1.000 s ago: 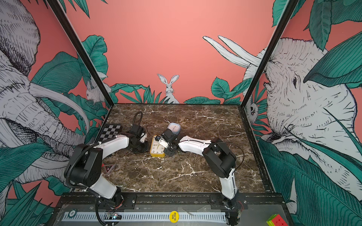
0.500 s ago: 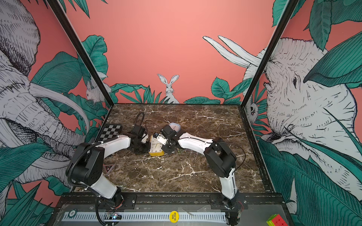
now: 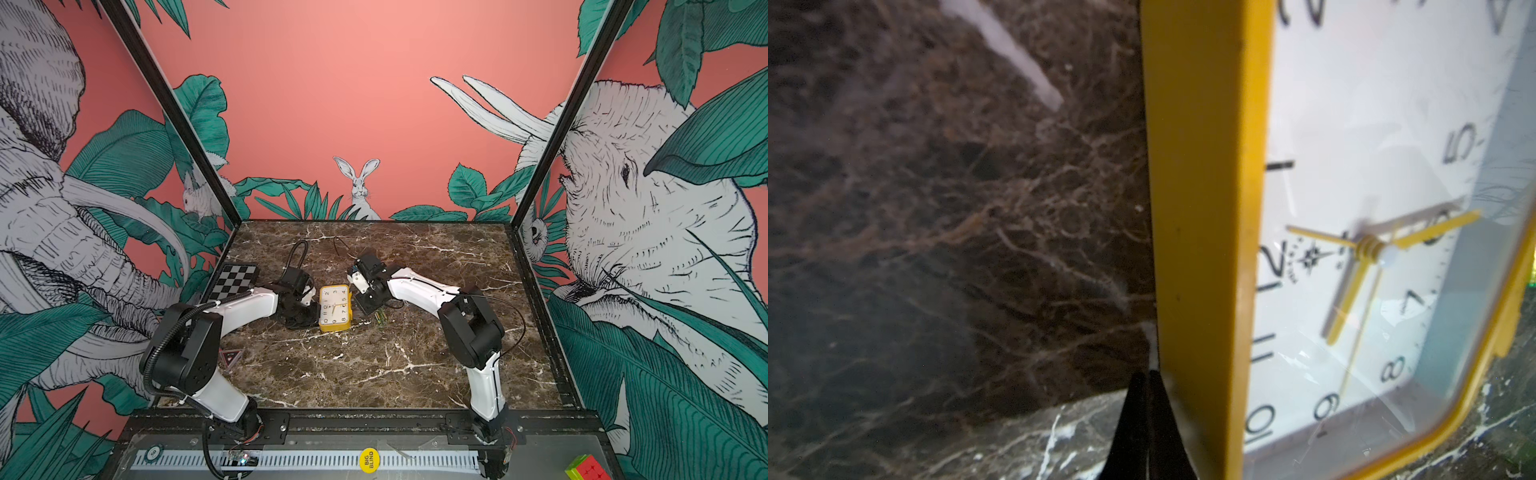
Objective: Insert the battery into the alarm
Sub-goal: Adjust the alarm at the center of the board.
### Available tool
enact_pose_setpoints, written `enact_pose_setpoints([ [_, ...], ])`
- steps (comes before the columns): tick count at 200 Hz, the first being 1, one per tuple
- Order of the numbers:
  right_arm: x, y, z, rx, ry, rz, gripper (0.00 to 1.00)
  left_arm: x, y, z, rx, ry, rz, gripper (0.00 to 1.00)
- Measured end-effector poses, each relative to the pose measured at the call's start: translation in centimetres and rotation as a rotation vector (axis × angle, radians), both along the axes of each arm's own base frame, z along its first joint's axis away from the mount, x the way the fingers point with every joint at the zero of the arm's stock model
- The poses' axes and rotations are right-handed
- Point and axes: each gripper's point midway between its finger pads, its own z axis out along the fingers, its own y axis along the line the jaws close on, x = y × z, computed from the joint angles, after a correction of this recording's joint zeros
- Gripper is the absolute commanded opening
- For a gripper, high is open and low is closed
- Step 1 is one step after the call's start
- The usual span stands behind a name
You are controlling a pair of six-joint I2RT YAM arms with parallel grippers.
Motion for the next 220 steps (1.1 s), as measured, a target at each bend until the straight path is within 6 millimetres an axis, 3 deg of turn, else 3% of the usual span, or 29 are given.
enact_pose_setpoints([
  [69,-1.0,1.8,-2.2,0.013,0.179,-0.008,0.04,0.0,0.4,-0.1,0.021,-0.001,0.008,0.04],
  [138,-2.1,3.1,-1.7,0.085,0.253,0.001,0.01,0.9,-0.2,0.8,-0.001,-0.020,0.015,0.05],
  [220,-2.3,3.9,-1.1,0.136,0.286,-0.007,0.00,0.5,-0.1,0.3,0.011,0.004,0.020,0.05],
])
